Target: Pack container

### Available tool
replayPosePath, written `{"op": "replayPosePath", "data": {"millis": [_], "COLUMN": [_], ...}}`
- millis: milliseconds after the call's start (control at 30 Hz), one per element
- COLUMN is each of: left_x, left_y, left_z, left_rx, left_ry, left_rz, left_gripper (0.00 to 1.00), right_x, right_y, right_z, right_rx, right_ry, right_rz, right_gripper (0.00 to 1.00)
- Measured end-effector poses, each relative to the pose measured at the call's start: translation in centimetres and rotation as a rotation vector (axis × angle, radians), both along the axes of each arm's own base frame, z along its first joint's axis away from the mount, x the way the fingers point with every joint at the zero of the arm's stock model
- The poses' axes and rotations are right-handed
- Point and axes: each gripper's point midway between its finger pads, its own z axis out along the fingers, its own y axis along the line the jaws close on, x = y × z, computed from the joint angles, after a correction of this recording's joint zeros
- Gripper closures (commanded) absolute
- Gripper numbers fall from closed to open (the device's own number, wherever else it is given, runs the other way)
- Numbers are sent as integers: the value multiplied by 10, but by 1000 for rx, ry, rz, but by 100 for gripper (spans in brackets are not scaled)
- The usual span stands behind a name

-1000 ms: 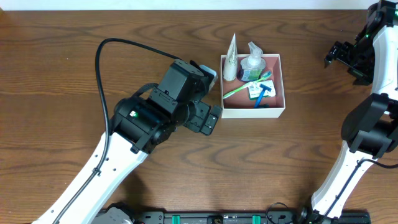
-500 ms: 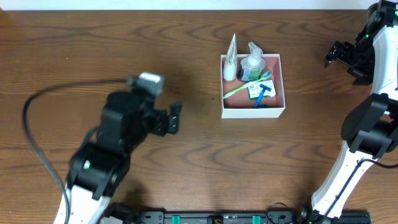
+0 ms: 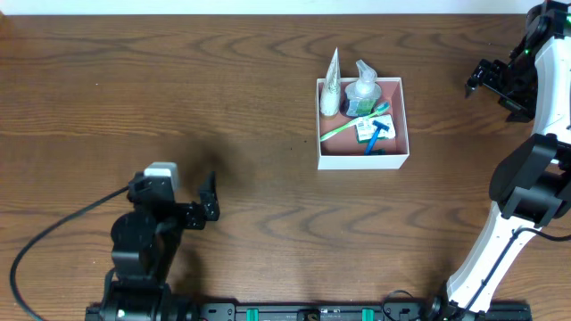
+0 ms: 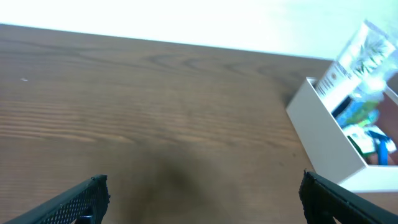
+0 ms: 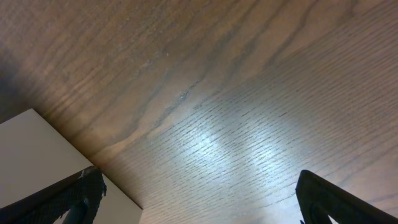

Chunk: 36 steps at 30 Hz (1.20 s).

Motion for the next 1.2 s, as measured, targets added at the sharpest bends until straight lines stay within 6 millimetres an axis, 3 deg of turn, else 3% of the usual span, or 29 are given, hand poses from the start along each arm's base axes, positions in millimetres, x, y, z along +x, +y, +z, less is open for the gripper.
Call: {"op": "replayPosePath", "data": {"millis": [733, 1200], "left_x": [-15, -16], "left_y": [10, 19], "left_z": [-22, -17], "left_rx": [15, 13], "left_ry": [-124, -216], "left_rz": [30, 69], "left_gripper": [2, 2], "right_x": [0, 0], "right_y": [0, 0], "right_z": [0, 0], "right_rx": [0, 0], "right_ry": [0, 0], "right_rz": [0, 0], "right_gripper": [1, 1]}}
